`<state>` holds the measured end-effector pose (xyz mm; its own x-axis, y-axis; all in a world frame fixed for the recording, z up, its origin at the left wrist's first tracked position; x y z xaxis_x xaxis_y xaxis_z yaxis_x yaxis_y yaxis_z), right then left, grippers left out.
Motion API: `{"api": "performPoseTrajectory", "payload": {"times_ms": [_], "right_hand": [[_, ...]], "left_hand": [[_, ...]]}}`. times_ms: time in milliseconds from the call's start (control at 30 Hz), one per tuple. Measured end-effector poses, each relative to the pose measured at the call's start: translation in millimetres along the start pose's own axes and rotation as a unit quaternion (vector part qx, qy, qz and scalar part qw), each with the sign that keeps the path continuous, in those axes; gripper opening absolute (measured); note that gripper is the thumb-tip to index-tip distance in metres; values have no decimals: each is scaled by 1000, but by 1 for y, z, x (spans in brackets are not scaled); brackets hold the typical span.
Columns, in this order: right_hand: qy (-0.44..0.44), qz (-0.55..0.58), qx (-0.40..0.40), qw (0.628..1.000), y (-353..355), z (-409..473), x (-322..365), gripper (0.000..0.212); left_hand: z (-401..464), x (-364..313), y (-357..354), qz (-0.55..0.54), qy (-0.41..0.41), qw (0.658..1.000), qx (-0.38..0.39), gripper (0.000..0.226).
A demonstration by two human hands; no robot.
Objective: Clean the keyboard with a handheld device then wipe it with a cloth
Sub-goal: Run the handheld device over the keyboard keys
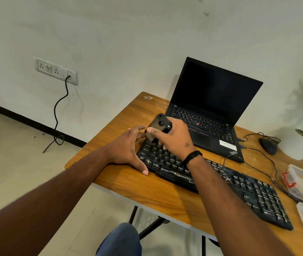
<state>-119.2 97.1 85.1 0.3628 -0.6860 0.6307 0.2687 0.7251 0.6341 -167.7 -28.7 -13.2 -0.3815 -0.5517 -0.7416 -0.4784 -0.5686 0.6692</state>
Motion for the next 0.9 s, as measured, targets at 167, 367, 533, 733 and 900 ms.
{"api": "performPoseTrajectory", "payload": {"times_ms": [167, 367, 533, 733, 900], "right_hand": [[-12, 84, 130, 988, -26, -16, 18, 25], [20, 60, 184, 981, -19, -19, 31, 24], [30, 16, 246, 969, -23, -22, 39, 27], [21, 17, 230, 973, -24, -26, 37, 27], [30, -20, 225, 974, -6, -23, 40, 24]], "left_hand": [[3, 3, 1, 2, 7, 1000, -6, 148], [2, 3, 1, 4, 13, 1000, 1, 150], [0, 1, 0, 13, 21, 1000, 8, 152], [-2, 0, 2, 18, 23, 1000, 5, 153], [-3, -3, 0, 8, 23, 1000, 7, 148]]}}
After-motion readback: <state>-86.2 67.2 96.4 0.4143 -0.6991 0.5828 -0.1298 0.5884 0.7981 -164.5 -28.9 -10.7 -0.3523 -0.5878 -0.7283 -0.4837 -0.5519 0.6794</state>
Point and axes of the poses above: each hand's wrist, its own z-axis towards the middle knuckle, its own y-axis out of the back of the hand, x = y × z, the point moved 8 cm from there along z, towards the middle knuckle, and after that the axes turned 8 degrees about y, right-handed, at the moved point
